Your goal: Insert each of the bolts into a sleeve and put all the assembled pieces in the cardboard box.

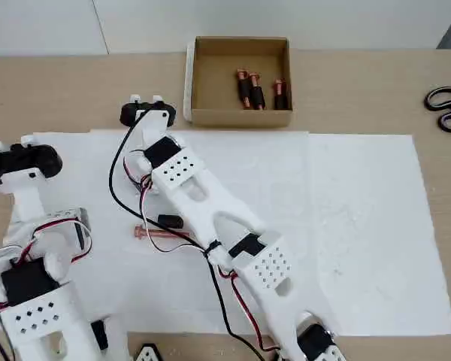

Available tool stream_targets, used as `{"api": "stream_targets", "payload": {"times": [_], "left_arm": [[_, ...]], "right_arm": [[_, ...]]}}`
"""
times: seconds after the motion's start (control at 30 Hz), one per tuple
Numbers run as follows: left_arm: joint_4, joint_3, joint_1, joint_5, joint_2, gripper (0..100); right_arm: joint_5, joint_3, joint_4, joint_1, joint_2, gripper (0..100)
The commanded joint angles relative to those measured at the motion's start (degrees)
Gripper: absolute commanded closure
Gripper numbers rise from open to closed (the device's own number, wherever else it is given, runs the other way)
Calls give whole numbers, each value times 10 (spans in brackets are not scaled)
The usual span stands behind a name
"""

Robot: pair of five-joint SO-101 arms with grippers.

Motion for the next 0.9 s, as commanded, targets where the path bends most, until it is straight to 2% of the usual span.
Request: {"api": "stream_targets", "payload": {"times": [0.0,0.3,0.53,0.87], "left_arm": [[1,-3,1,-4,-2,835],[1,-3,1,-4,-2,835],[1,-3,1,-4,-2,835],[1,-2,1,-4,-2,835]], "right_arm": [[23,-1,-7,7,12,923],[57,-1,-6,7,12,913],[56,-1,6,6,11,777],[57,-45,6,6,11,775]]}}
